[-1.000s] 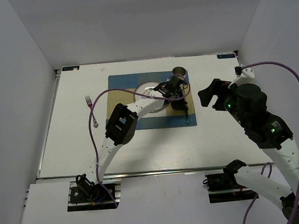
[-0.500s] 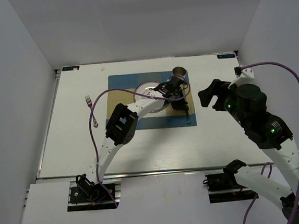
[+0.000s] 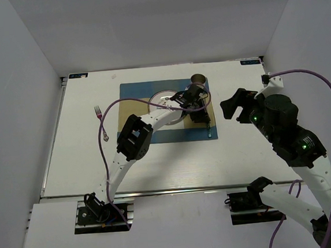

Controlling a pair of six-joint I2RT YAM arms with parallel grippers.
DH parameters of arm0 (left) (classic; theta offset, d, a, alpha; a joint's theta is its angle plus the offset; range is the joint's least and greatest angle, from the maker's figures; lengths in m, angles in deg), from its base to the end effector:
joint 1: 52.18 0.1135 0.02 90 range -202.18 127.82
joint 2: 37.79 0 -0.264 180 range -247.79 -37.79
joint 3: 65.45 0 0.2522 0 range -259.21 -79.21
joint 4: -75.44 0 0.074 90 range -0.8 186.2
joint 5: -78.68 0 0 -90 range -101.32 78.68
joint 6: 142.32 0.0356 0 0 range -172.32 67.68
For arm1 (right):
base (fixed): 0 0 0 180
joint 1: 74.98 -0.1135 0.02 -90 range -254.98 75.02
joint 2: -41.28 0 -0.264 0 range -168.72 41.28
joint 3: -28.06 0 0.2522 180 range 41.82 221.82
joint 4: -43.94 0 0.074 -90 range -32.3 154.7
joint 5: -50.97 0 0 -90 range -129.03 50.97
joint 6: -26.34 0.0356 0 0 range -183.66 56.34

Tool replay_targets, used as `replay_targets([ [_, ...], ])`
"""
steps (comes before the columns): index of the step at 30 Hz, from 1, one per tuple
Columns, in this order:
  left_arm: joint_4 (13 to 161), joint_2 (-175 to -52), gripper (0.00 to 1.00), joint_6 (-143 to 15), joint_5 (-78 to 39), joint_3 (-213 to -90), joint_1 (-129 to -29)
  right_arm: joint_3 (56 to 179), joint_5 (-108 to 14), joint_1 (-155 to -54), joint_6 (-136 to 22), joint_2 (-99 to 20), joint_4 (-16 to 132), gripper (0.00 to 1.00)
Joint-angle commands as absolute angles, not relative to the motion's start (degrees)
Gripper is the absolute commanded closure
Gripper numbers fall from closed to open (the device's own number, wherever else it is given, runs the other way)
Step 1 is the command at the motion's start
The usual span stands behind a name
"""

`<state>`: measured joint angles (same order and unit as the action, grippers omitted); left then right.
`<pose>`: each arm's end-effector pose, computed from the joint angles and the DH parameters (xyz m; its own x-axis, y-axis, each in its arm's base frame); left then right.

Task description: Set the dinner table for one person

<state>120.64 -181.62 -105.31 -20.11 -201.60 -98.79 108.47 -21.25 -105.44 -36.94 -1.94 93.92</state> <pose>0.3732 -0.4027 0.1485 -0.9538 -0.1398 -0.2660 0.0330 0.8310 -0.5552 0.1208 0.0584 0.4228 -0.2721 0.3367 -0.9014 -0.1161 0.9185 0.3781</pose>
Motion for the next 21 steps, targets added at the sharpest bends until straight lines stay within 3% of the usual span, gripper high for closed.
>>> replay_targets([
  [1, 120.1, -174.1, 0.62, -104.7, -20.2, -202.3, -99.3, 108.8, -21.5, -105.5, -37.8, -0.8, 91.7, 0.11],
  [2, 120.2, -173.4, 0.61, -104.8, -20.0, -202.1, -99.3, 109.0, -21.7, -105.5, -37.9, -0.8, 91.6, 0.11],
  [3, 120.2, -172.7, 0.47, -104.7, -19.5, -201.8, -99.3, 109.0, -21.7, -105.5, -37.9, -0.7, 91.6, 0.11],
  [4, 120.1, -171.5, 0.02, -104.7, -19.2, -201.6, -99.3, 109.0, -21.7, -105.4, -38.1, -0.7, 91.7, 0.11],
  [9, 121.8, -167.6, 0.02, -104.6, -17.7, -201.3, -99.3, 109.4, -22.1, -105.5, -38.4, -0.4, 91.7, 0.11],
  [15, 132.2, -151.3, 0.02, -105.0, 2.6, -189.8, -96.8, 111.1, -21.9, -105.4, -40.5, 0.5, 92.8, 0.11],
  [19, 143.0, -138.4, 0.02, -109.0, 21.7, -179.9, -91.1, 110.8, -24.2, -105.4, -42.0, 0.1, 93.3, 0.11],
  [21, 146.1, -131.6, 0.02, -107.6, 25.3, -175.6, -84.9, 109.9, -25.2, -105.4, -42.2, 0.1, 92.9, 0.11],
])
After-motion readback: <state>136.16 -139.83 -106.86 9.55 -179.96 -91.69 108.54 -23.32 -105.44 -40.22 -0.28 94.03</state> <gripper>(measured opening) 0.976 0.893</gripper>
